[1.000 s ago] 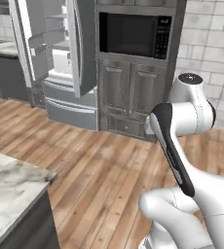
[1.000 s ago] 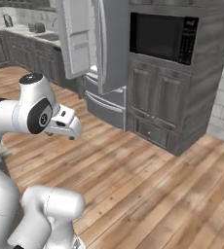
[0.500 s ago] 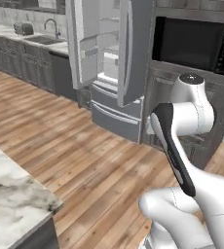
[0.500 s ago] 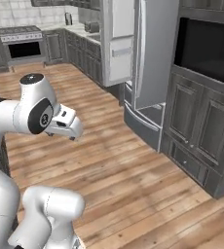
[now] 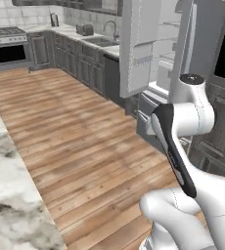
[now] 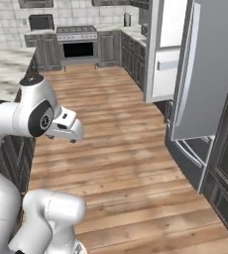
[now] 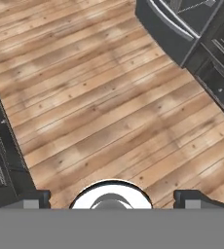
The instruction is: Take the cheese, fish, and carrot from the fridge and place them on the plate on the dining counter to create an appetizer plate.
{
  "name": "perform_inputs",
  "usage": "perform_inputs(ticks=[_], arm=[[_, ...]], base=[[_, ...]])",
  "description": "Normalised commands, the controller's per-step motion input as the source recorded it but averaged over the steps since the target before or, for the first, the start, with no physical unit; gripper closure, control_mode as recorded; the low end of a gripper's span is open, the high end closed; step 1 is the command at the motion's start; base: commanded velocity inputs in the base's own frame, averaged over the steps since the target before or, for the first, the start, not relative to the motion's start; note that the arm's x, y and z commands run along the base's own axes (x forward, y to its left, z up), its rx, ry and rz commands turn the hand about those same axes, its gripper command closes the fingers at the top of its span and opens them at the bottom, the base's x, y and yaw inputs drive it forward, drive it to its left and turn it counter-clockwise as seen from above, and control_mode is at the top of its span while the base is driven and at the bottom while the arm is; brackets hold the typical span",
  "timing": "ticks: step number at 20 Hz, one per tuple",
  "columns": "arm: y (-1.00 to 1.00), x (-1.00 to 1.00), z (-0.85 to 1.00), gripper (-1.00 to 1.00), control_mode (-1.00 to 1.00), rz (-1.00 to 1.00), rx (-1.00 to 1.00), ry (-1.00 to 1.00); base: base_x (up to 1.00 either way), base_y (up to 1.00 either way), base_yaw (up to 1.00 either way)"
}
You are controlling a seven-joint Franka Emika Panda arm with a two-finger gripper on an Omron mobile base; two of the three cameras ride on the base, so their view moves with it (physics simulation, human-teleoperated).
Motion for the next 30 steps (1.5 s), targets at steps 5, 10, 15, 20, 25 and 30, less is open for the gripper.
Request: perform_inputs(ticks=[5,10,15,20,25,30], arm=[[0.0,0.0,0.0,-1.0,1.0,0.0,0.0,0.0],[0.0,0.0,0.0,-1.0,1.0,0.0,0.0,0.0],[0.0,0.0,0.0,-1.0,1.0,0.0,0.0,0.0],[0.0,0.0,0.0,-1.0,1.0,0.0,0.0,0.0],[0.0,0.0,0.0,-1.0,1.0,0.0,0.0,0.0],[0.0,0.0,0.0,-1.0,1.0,0.0,0.0,0.0]], base=[[1.0,-0.39,0.35],[1.0,-0.51,0.1],[1.0,-0.32,-0.04],[1.0,-0.03,-0.18],[0.98,0.0,-0.38],[0.72,-0.02,-0.55]])
